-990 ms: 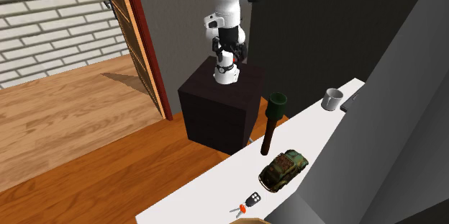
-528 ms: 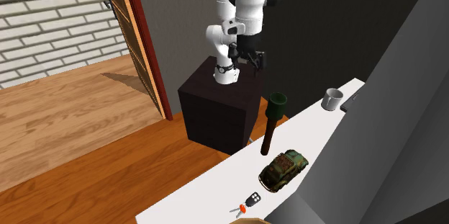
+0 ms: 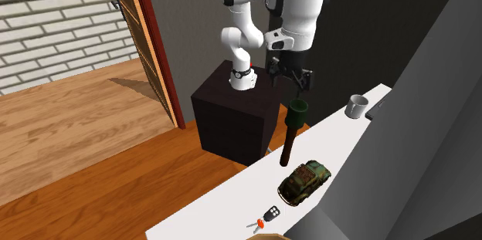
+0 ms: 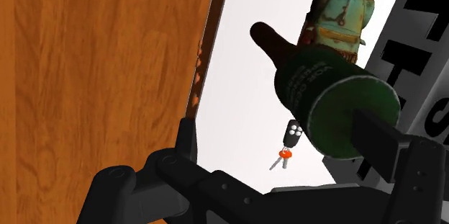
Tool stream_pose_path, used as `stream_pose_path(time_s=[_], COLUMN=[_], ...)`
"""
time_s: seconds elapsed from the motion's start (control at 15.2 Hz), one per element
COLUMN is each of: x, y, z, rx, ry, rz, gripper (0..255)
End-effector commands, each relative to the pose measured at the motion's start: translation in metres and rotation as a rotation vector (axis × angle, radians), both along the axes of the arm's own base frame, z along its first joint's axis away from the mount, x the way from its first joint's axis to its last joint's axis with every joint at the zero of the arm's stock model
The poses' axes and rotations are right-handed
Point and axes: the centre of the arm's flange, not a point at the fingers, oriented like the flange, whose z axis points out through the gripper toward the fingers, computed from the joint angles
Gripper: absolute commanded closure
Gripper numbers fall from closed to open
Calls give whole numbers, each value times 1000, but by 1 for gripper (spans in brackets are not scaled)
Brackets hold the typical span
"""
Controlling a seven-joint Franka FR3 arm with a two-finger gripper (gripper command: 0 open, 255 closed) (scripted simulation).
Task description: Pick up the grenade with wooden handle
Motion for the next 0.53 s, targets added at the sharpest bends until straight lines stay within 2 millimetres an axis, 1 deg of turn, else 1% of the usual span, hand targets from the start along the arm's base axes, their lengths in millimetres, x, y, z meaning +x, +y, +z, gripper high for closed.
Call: stream_pose_path(time_s=[0.0,0.13,0.2,0.46], x=[14,27,31,31], y=[22,46,53,53], z=[3,3,3,-18], rx=[-11,-20,-23,-23], ry=[0,0,0,0], rz=[-16,-26,-29,-29], gripper=[0,0,0,0])
